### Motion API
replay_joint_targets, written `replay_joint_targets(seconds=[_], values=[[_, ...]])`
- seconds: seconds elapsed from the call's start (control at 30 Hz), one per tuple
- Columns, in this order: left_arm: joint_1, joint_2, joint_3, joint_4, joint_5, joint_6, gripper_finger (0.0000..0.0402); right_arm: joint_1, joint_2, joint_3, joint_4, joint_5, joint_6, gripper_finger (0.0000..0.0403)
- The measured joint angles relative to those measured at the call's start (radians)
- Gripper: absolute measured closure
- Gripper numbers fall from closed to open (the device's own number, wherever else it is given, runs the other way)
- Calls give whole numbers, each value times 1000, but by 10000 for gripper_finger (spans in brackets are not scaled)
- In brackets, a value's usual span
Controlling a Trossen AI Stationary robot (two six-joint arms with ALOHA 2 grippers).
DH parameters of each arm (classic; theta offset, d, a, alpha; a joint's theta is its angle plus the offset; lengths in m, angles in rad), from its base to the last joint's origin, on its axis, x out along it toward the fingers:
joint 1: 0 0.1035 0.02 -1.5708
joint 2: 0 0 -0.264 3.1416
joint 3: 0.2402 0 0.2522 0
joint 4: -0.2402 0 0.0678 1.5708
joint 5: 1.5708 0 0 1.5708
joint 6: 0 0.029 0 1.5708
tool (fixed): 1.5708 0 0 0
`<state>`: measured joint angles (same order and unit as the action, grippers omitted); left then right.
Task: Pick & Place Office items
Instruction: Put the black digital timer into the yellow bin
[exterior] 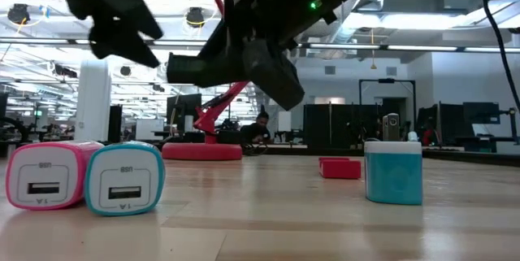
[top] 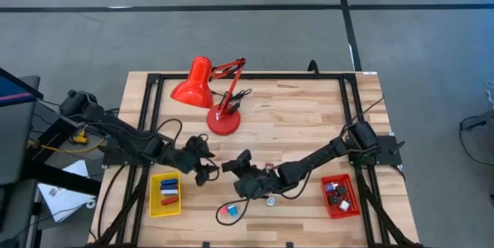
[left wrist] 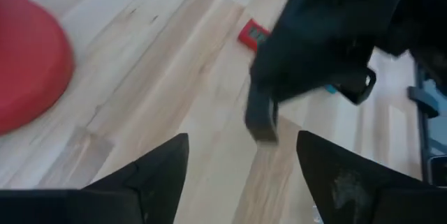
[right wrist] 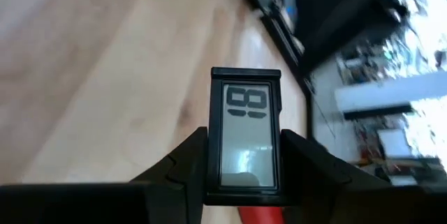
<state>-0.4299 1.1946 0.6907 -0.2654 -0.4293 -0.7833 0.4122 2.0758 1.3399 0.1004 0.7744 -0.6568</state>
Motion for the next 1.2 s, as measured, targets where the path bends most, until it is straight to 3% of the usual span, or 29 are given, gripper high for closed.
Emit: replay_joint_targets(seconds=[0.3, 0.57, 1.2], values=[[105, 20, -1, 89, 196, 51, 144, 7, -1, 0, 115, -36, -138, 262], [144, 29, 0, 126, 299, 92, 168, -10, -1, 0, 125, -48, -159, 262], [148, 46, -1, 151, 306, 149, 336, -32, 3, 2, 147, -67, -155, 262]])
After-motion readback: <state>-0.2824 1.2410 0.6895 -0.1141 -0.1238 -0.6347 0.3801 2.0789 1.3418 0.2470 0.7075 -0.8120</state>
